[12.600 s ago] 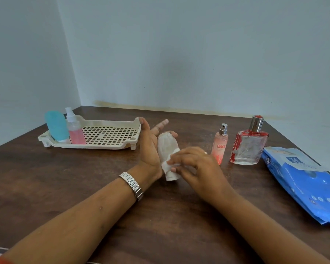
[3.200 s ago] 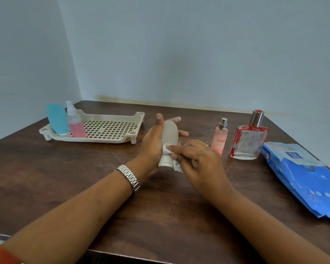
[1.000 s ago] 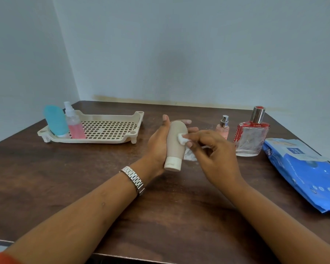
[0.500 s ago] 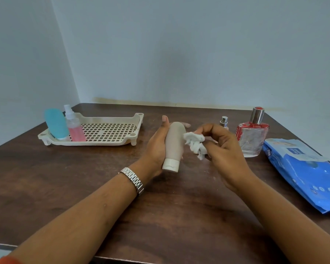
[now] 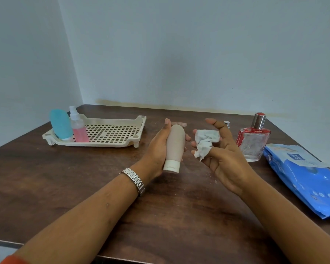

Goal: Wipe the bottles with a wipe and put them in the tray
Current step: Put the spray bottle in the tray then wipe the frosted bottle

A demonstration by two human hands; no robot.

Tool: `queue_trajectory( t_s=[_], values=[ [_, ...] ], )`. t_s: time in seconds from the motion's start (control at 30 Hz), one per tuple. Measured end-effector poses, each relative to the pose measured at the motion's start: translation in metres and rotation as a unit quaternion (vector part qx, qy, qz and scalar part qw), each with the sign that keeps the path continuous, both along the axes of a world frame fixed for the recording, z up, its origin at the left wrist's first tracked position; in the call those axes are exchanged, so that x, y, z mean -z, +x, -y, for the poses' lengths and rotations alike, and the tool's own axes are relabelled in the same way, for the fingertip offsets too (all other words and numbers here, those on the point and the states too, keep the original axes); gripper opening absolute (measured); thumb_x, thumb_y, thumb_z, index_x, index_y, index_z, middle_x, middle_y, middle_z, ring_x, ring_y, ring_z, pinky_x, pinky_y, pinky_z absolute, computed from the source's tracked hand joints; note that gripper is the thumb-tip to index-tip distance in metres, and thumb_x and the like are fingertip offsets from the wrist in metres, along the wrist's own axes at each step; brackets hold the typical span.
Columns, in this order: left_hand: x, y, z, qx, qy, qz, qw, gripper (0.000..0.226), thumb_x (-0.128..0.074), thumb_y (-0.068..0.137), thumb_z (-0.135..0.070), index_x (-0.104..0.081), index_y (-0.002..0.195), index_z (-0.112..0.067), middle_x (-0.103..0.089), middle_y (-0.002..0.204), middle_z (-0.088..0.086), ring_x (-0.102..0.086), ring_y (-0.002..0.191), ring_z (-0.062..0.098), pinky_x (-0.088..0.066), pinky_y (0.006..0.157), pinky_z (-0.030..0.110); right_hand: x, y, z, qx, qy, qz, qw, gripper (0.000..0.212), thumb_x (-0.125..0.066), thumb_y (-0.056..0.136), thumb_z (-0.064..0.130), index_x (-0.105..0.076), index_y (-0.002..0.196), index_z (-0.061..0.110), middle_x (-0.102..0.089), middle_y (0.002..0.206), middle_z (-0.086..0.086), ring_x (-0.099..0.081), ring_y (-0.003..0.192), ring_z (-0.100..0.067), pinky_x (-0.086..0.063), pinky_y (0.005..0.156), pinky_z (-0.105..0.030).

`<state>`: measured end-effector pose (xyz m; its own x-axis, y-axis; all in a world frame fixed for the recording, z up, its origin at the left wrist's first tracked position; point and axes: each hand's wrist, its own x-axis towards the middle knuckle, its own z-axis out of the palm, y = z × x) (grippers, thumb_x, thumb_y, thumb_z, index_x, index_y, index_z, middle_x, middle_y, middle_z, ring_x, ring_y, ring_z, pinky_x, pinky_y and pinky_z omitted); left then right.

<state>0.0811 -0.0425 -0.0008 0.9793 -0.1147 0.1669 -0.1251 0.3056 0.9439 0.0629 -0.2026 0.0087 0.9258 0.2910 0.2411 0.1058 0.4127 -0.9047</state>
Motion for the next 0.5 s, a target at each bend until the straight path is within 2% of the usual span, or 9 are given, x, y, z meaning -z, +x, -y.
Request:
queue_trajectory(
  t_s=[0.1, 0.2, 0.33, 0.4, 0.47, 0.5],
  values=[
    [0.0, 0.001, 0.0, -0.006, -0.001, 0.001, 1.0, 0.051, -0.023, 0.099, -0.052, -0.061, 0.106, -0.019, -0.064, 0.079, 0.006, -0.058, 0.056, 0.015, -0.048, 0.043, 0.023, 0.005, 0.001, -0.001, 0.029, -0.06, 0.032, 0.997, 0.03, -0.054, 0.084, -0.009, -0.06, 0.102, 0.014, -0.062, 0.109, -0.008, -0.065, 0.098, -0.021, -0.057, 0.073, -0.029],
    [0.001, 0.002, -0.001, -0.013, 0.008, 0.002, 1.0, 0.052, -0.024, 0.097, -0.055, -0.062, 0.105, -0.02, -0.062, 0.085, 0.009, -0.058, 0.056, 0.014, -0.048, 0.043, 0.024, 0.008, 0.004, -0.001, 0.095, -0.128, 0.061, 0.985, 0.008, -0.065, 0.082, 0.005, -0.06, 0.087, 0.008, -0.064, 0.101, -0.007, -0.066, 0.093, -0.02, -0.058, 0.068, -0.03],
    [0.003, 0.001, 0.001, 0.014, 0.001, 0.002, 1.0, 0.052, -0.024, 0.097, -0.054, -0.06, 0.111, -0.018, -0.063, 0.084, 0.008, -0.057, 0.062, 0.019, -0.049, 0.045, 0.025, 0.01, 0.007, 0.001, 0.211, -0.202, 0.121, 0.949, 0.018, -0.068, 0.082, 0.015, -0.053, 0.077, 0.006, -0.06, 0.089, -0.01, -0.067, 0.083, -0.012, -0.056, 0.055, -0.024],
    [0.004, 0.0, 0.003, 0.03, 0.008, 0.002, 1.0, 0.054, -0.023, 0.097, -0.054, -0.059, 0.112, -0.016, -0.063, 0.082, 0.007, -0.057, 0.061, 0.019, -0.049, 0.046, 0.024, 0.011, 0.007, 0.001, 0.272, -0.214, 0.155, 0.925, 0.019, -0.066, 0.084, 0.018, -0.05, 0.075, 0.012, -0.06, 0.086, -0.007, -0.066, 0.076, -0.015, -0.054, 0.052, -0.023],
    [0.006, -0.002, 0.009, 0.042, 0.015, -0.009, 0.999, 0.057, -0.026, 0.093, -0.057, -0.061, 0.109, -0.015, -0.063, 0.081, 0.006, -0.057, 0.06, 0.018, -0.048, 0.046, 0.023, 0.013, 0.008, 0.002, 0.333, -0.237, 0.2, 0.89, 0.015, -0.066, 0.084, 0.022, -0.053, 0.078, 0.019, -0.06, 0.084, 0.0, -0.063, 0.072, -0.014, -0.05, 0.053, -0.018],
    [0.007, -0.003, 0.012, 0.044, 0.013, -0.019, 0.999, 0.059, -0.03, 0.088, -0.059, -0.061, 0.109, -0.015, -0.063, 0.08, 0.006, -0.057, 0.059, 0.018, -0.049, 0.046, 0.024, 0.014, 0.009, 0.0, 0.354, -0.258, 0.227, 0.87, 0.011, -0.066, 0.084, 0.023, -0.056, 0.081, 0.023, -0.06, 0.086, 0.004, -0.06, 0.076, -0.007, -0.047, 0.058, -0.015]
  ],
)
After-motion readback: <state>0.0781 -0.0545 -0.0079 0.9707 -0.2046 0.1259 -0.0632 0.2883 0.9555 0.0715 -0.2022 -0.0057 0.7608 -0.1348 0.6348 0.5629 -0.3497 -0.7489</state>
